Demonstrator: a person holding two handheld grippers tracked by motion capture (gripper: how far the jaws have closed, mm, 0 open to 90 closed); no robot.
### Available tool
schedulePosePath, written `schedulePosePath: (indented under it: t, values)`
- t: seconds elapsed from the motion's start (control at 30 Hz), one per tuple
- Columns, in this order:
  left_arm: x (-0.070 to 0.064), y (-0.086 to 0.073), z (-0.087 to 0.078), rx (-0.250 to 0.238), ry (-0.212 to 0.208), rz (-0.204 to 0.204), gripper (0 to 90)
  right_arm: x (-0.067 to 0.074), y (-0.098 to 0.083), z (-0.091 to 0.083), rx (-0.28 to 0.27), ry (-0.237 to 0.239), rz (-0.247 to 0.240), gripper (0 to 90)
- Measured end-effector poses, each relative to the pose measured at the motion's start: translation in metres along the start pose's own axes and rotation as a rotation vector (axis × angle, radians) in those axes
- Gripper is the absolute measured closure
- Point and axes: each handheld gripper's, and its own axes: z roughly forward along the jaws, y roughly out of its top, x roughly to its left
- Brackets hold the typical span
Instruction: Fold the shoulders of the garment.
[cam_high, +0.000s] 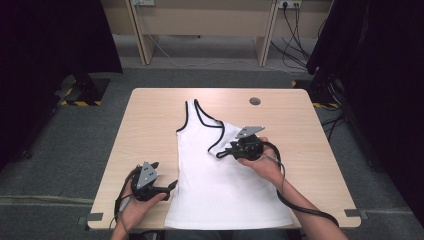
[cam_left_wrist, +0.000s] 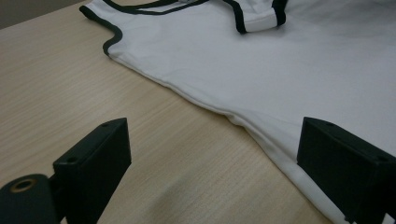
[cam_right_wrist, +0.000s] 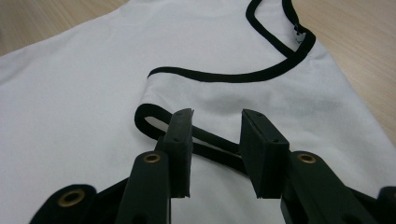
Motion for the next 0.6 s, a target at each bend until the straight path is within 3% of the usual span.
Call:
schedulePosePath:
  t: [0.43,0.6]
  values:
    - [-0.001,0.0,0.0,-0.001,0.002,0.006,9.1,0.013,-0.001,0.011,0.018,0.009,-0.026,51.8]
    - [-0.001,0.0,0.0,0.003,0.002,0.008,9.1,0.021,0.002,0.015,0.012,0.018,-0.067,51.1]
